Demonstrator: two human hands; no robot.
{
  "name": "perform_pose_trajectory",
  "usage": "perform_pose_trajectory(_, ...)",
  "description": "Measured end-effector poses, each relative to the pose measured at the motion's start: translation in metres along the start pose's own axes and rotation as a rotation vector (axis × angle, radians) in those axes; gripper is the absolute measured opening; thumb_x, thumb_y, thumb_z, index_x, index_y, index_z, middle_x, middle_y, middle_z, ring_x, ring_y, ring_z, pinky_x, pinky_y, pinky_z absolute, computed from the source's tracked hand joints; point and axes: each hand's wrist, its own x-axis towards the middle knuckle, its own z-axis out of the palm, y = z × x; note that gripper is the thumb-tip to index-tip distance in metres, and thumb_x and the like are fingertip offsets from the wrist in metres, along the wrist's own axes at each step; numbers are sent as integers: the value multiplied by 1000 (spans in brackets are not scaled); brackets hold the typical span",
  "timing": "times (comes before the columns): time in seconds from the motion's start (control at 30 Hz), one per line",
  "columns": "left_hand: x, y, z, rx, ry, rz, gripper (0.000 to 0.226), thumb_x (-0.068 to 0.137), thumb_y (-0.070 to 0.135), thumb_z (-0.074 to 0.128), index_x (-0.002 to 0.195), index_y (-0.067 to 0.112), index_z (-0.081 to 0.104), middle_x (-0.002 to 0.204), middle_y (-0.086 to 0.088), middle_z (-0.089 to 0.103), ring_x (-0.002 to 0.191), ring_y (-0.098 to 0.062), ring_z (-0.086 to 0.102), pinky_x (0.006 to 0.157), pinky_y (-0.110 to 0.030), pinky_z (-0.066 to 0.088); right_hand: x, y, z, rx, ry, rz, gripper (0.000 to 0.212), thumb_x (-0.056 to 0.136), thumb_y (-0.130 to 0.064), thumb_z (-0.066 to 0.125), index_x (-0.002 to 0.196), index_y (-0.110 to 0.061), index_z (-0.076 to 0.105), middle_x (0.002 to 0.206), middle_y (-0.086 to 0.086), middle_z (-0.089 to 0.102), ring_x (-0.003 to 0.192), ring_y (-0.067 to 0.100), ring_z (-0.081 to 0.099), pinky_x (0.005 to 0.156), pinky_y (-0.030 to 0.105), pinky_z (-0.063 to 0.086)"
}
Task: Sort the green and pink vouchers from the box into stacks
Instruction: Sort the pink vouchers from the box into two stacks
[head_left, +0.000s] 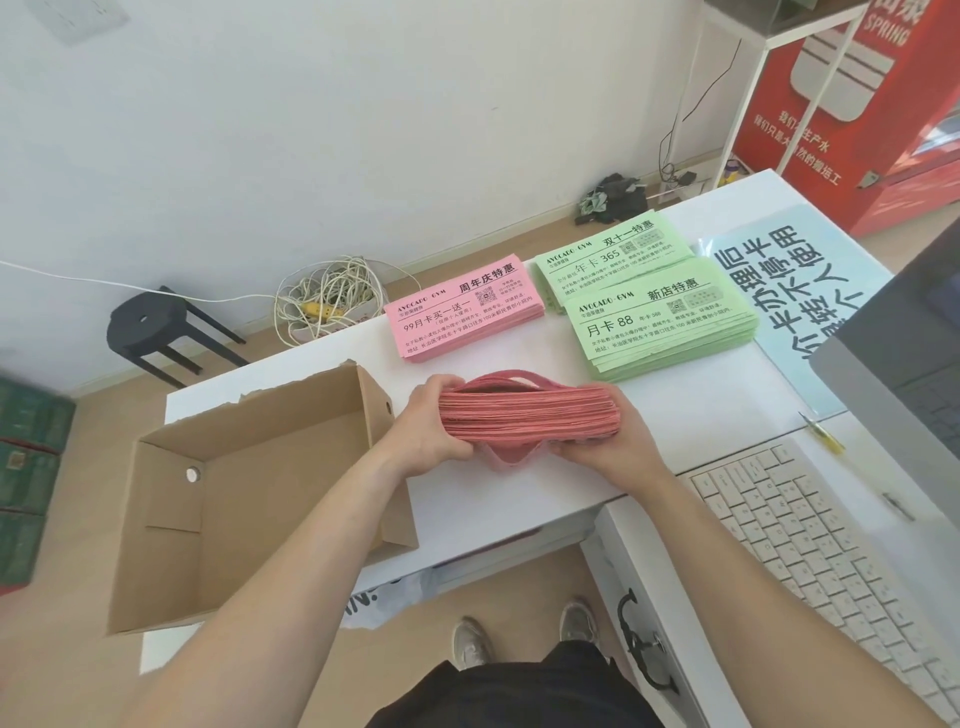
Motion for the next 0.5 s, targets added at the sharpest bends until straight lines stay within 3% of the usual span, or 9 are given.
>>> perform_pose_trajectory(0.1, 1, 1, -3, 49, 30, 9, 74, 63, 17, 86, 126, 33, 51, 128, 2, 43, 114, -13, 52, 96, -21, 41, 1, -3, 4, 11, 24, -4, 70, 56, -6, 98, 115, -15, 61, 105, 5, 75, 98, 18, 72, 86, 34, 57)
perform_pose_trajectory(0.17, 1, 1, -5, 87, 72, 46, 69, 64, 15, 88, 124, 28, 57, 130, 7, 42, 116, -7, 49, 98, -17, 34, -1, -7, 5, -3, 38, 12, 67, 56, -16, 100, 112, -22, 64, 103, -3, 76, 97, 13, 72, 86, 33, 56)
perform_pose_trajectory(0.33, -1, 7, -12, 110, 94, 73, 52, 63, 24, 84, 109, 38, 63, 104, 13, 67, 95, -9, 64, 84, -24, 49, 1, -22, -1, -60, 34, 45, 64, 52, -26, 101, 107, -29, 68, 97, -11, 77, 92, 8, 72, 84, 35, 58)
perform_pose_trajectory(0.5, 7, 17, -20, 98, 63, 29, 56, 59, 44, 86, 110, 39, 65, 101, 16, 68, 97, -11, 65, 87, -30, 53, 1, -34, -15, -77, -32, 50, 66, 54, -24, 100, 112, -31, 70, 102, -12, 77, 98, 7, 72, 89, 34, 55)
